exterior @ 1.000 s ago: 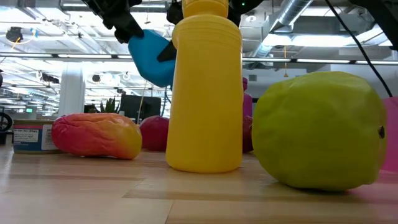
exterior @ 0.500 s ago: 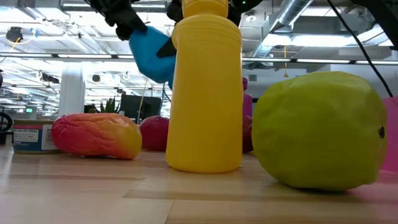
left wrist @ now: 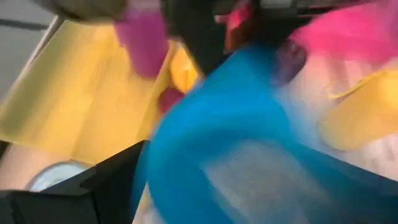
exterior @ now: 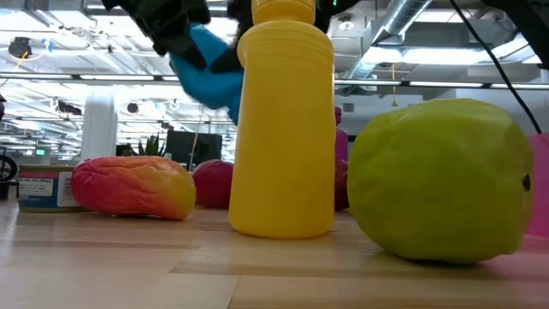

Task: Pick & Place Food Item
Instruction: Put the blue tumbler into the yellow bin

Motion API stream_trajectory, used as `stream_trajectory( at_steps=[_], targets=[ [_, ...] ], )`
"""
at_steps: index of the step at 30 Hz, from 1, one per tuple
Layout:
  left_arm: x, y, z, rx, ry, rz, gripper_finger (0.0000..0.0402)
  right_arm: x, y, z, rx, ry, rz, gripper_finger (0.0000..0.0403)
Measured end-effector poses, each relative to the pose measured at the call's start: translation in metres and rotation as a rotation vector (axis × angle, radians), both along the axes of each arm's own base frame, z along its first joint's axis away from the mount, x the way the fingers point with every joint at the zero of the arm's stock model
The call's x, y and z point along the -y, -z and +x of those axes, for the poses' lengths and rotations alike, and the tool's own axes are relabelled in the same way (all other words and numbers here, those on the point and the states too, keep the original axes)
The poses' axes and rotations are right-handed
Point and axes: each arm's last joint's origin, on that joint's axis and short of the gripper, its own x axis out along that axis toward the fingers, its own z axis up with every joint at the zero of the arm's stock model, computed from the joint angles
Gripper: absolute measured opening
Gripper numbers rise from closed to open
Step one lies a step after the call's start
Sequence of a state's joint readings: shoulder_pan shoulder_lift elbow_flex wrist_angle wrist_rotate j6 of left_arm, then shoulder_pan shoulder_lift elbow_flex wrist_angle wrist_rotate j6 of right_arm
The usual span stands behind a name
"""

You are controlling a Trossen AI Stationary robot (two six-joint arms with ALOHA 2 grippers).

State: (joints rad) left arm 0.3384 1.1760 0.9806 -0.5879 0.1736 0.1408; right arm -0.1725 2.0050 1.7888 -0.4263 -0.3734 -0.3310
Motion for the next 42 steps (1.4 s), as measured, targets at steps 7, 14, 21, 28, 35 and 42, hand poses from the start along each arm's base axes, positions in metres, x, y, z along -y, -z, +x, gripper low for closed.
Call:
stream_trajectory(
  at_steps=[7, 14, 21, 28, 35, 42],
  targets=[
    [0.0, 0.0, 0.004, 0.018, 0.015, 0.013, 0.0344, -0.004, 0.0, 0.0, 0.002, -0.014, -0.007, 0.0019],
    [0.002, -0.004, 0.002, 0.052, 0.05, -0.014, 0.03, -0.005, -0.001, 0.001, 0.014, -0.019, -0.011, 0.0034],
    [0.008, -0.016, -0.015, 0.069, 0.051, -0.004, 0.0243, -0.005, -0.006, 0.003, 0.057, -0.028, -0.012, 0.0077],
    [0.016, -0.031, -0.047, 0.065, -0.012, 0.06, 0.0241, -0.006, -0.013, 0.007, 0.132, -0.023, -0.009, 0.0139],
    [0.026, -0.048, -0.081, 0.141, -0.067, 0.109, 0.0242, -0.01, -0.026, 0.013, 0.273, -0.035, -0.023, 0.0227],
    [0.038, -0.063, -0.117, 0.257, -0.11, 0.148, 0.024, -0.007, -0.039, 0.015, 0.394, -0.05, 0.021, 0.0244]
  ],
)
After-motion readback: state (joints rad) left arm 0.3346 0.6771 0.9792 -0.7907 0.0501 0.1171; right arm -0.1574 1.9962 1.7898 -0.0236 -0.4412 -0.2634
